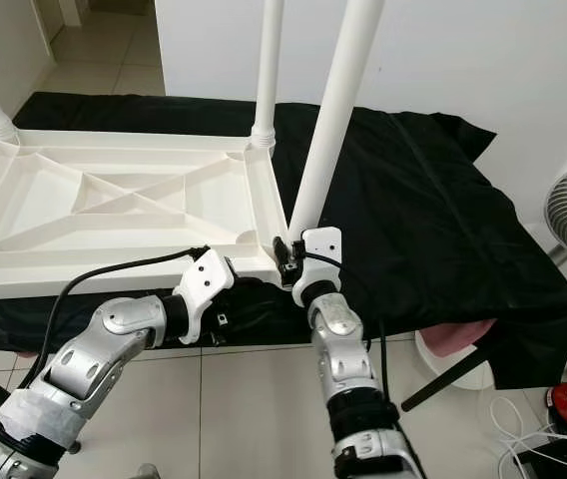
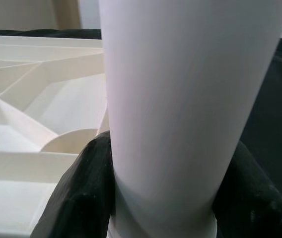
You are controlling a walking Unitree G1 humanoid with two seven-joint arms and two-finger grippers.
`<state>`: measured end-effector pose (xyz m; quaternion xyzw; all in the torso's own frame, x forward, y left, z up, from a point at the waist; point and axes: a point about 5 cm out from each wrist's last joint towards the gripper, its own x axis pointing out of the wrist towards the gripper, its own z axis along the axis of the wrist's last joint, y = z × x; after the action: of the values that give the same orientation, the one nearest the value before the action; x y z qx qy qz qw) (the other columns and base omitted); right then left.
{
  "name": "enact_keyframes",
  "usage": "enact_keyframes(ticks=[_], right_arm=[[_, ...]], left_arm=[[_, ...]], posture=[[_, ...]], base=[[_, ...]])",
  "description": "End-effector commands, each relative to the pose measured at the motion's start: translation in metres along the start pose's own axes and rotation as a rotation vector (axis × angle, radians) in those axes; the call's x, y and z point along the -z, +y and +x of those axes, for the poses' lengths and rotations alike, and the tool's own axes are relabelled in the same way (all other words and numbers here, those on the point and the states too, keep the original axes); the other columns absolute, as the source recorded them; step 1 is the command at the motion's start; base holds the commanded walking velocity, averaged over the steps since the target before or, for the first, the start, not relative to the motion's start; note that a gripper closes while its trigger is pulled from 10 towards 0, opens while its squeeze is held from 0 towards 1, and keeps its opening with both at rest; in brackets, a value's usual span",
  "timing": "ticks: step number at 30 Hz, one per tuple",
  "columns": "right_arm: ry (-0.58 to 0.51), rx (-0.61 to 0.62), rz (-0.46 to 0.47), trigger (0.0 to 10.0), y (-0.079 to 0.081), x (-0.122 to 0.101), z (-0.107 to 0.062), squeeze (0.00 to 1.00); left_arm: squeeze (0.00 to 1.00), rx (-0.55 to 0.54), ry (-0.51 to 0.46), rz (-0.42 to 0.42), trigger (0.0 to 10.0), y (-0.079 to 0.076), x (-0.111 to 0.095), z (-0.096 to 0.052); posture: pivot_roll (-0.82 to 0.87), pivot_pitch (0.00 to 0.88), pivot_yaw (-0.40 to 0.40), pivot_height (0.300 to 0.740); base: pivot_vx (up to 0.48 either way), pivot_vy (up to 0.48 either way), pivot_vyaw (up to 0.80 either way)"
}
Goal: Building children table
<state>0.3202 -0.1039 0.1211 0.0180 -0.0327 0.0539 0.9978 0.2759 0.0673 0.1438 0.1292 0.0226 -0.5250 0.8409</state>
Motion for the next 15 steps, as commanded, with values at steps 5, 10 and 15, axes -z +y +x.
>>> enact_keyframes(ticks=[5,10,15], right_arm=[[0.079,0.047,0.008,10.0,-0.001,0.014,-0.009,0.0],[0.066,0.02,0.005,10.0,0.0,0.01,-0.008,0.76],[0.038,-0.022,0.02,10.0,-0.004,0.004,-0.006,1.0]], left_arm=[[0.0,0.067,0.001,-0.012,10.0,-0.002,0.001,0.0],[0.0,0.063,0.0,-0.011,10.0,-0.002,0.001,0.0],[0.0,0.058,-0.002,-0.012,10.0,-0.002,0.001,0.001]], posture=[[0.02,0.005,-0.095,0.74],[0.02,0.0,-0.105,0.74],[0.02,0.0,-0.11,0.74]], base=[[0.0,0.0,0.0],[0.0,0.0,0.0],[0.0,0.0,0.0]])
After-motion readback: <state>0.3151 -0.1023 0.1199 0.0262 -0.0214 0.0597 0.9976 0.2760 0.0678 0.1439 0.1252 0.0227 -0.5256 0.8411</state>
